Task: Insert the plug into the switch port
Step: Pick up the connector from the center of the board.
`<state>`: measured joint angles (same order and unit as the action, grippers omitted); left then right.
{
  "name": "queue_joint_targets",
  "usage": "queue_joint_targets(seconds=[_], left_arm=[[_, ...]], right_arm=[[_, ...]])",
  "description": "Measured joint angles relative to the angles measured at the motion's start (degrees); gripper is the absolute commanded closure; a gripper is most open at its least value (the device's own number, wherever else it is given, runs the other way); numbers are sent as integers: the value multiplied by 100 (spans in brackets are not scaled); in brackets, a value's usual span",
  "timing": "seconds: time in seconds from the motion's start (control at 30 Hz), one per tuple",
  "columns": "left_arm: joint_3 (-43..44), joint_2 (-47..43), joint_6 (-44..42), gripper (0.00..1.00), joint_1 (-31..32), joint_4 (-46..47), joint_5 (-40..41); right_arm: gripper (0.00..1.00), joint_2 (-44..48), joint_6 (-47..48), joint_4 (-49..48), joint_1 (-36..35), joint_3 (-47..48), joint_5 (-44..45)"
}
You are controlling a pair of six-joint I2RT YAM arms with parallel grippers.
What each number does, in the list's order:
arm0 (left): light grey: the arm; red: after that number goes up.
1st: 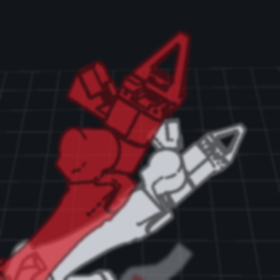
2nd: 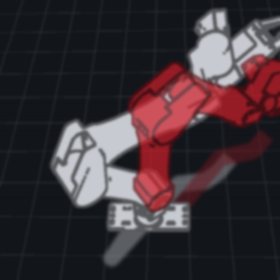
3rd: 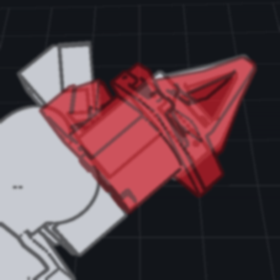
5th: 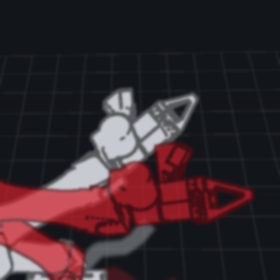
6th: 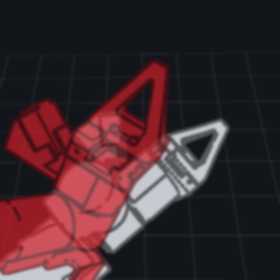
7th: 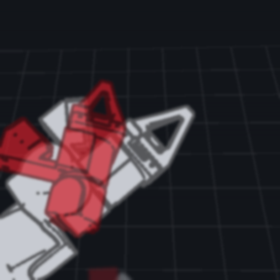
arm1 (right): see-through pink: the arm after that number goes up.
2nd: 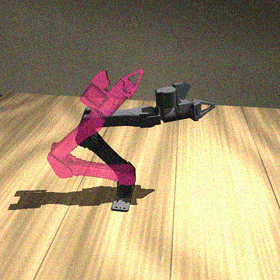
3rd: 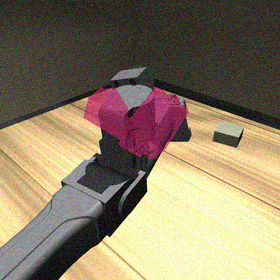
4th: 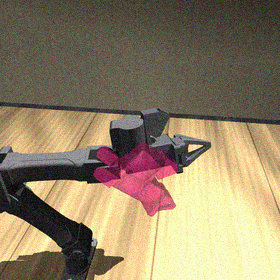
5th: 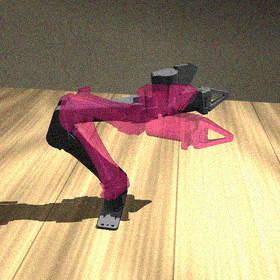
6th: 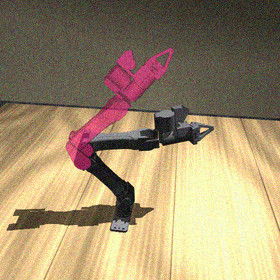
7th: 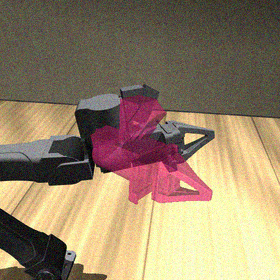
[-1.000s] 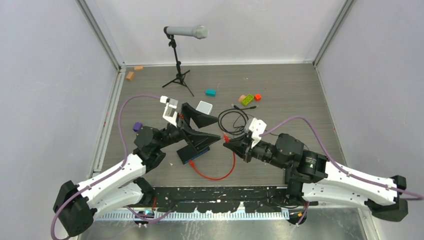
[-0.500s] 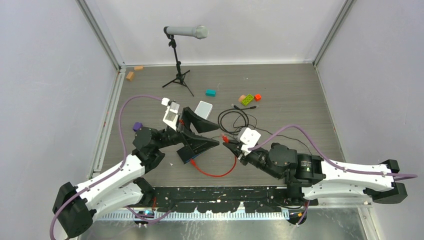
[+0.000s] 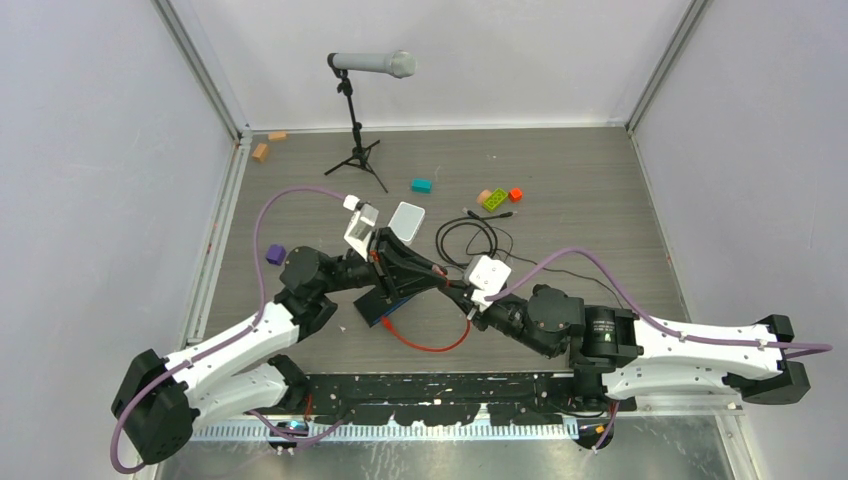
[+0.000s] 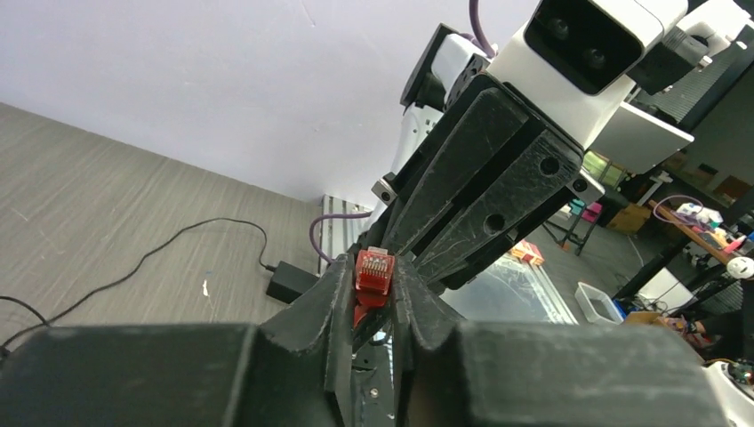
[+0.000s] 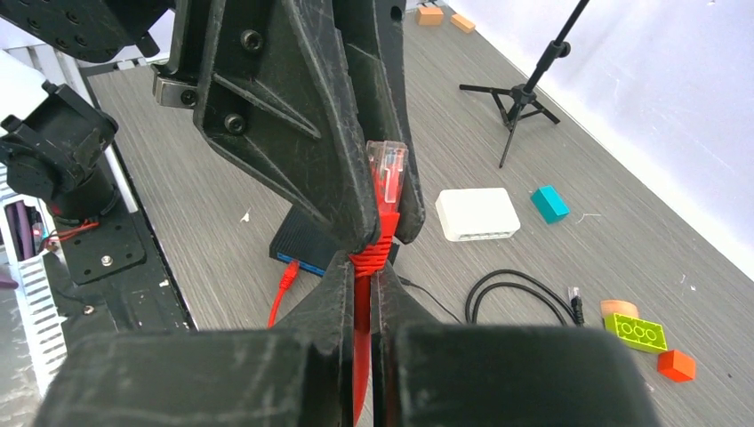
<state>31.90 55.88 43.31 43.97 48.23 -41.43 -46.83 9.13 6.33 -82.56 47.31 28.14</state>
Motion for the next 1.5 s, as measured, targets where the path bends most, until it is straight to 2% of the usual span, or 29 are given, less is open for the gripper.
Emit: queue_joint_targets(seconds=[0.03,0.1,0.17,0.27,0.33,0.43,0.63,0.77,0.9,1.03,1.13,1.37,1.5], left_arm=[[0,2,0,100,0,9,-17],[0,2,0,100,-7,31,-22],[0,2,-2,100,-7,48,-24],[-2,2,22,100,-7,116,-26],[-2,2,42,100,-7,184,-37],[-2,2,116,100,-7,284,-72],[-2,0,177,100,-7,420,-133],[-2,0,238,100,-9,507,-164],[-2,0,306,100,-9,564,-216],[-2,0,326,100,-9,601,-223],[-2,0,337,100,-9,608,-227],[-2,2,420,100,-9,645,-271],[-7,0,437,100,-9,682,-308]], right_arm=[[100,0,0,-4,0,0,-9],[95,0,-7,-20,0,7,-13],[70,2,-39,-28,0,7,-22],[51,11,-188,-28,2,4,-140],[46,42,-326,-59,15,-24,-332],[45,251,-549,-247,184,-247,-752],[52,1032,-1325,-671,1366,-822,-2162],[59,1156,-1808,-1001,1974,-863,-3248],[62,1117,-2135,-1351,2212,-863,-3910],[57,1038,-2288,-1537,2271,-863,-4245],[58,953,-2323,-1552,2275,-863,-4376],[76,841,-2369,-1556,2286,-863,-4430],[97,817,-2400,-1558,2312,-863,-4415]])
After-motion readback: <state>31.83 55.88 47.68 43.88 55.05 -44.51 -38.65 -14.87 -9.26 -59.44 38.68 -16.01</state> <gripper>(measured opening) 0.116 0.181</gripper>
